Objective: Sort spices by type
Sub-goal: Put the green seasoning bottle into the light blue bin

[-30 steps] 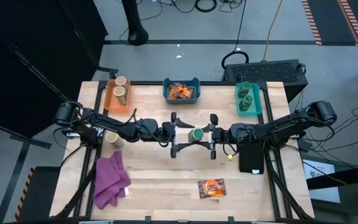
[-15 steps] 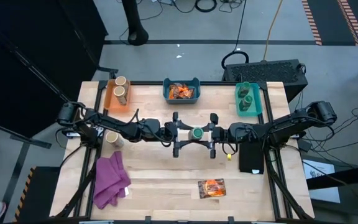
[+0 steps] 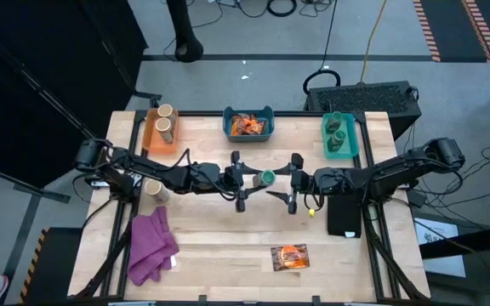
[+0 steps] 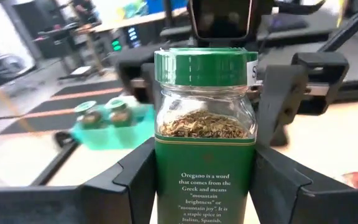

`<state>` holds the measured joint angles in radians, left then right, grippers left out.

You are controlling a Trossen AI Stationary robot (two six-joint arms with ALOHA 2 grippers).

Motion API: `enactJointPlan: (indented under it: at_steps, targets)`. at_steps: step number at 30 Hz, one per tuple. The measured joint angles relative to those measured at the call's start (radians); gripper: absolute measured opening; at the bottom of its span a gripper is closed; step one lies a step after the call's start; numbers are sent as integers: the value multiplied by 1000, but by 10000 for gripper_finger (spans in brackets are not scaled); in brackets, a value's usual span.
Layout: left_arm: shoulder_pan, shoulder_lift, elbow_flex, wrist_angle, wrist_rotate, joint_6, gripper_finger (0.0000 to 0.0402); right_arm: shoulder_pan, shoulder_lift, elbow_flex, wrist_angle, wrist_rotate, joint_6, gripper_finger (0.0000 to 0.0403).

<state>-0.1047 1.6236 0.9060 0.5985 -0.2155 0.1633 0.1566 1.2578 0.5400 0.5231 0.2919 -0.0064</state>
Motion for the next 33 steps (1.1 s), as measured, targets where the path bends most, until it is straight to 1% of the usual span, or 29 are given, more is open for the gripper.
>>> enactJointPlan:
  at_steps: [2, 4, 8, 11, 13, 18, 23, 30, 33]
  targets:
    - [-10, -25, 0, -53, -50, 23, 203, 0, -30, 0, -84, 30, 34, 281]
    - [-18, -54, 0, -151, -98, 28, 203, 0, -66, -1, -163, 54, 67, 280]
    - [-30, -70, 0, -313, -160, 7, 203, 2, -131, 0, -245, 95, 101, 279]
    - [-35, -66, -1, -351, -175, -30, 203, 2, -150, 31, -298, 101, 97, 279]
    - [-36, -56, 0, -352, -175, -47, 203, 3, -147, 78, -353, 102, 89, 279]
    - [-34, -55, -1, -339, -179, -51, 203, 3, -78, 233, -550, 104, 32, 279]
    - [-35, -55, -1, -336, -179, -45, 203, 2, 2, 377, -677, 104, -3, 279]
    - [-34, -55, -1, -323, -179, -29, 203, 2, 97, 519, -760, 89, -10, 279]
    - [-34, -55, -1, -309, -179, -23, 203, 2, 135, 551, -767, 24, 9, 279]
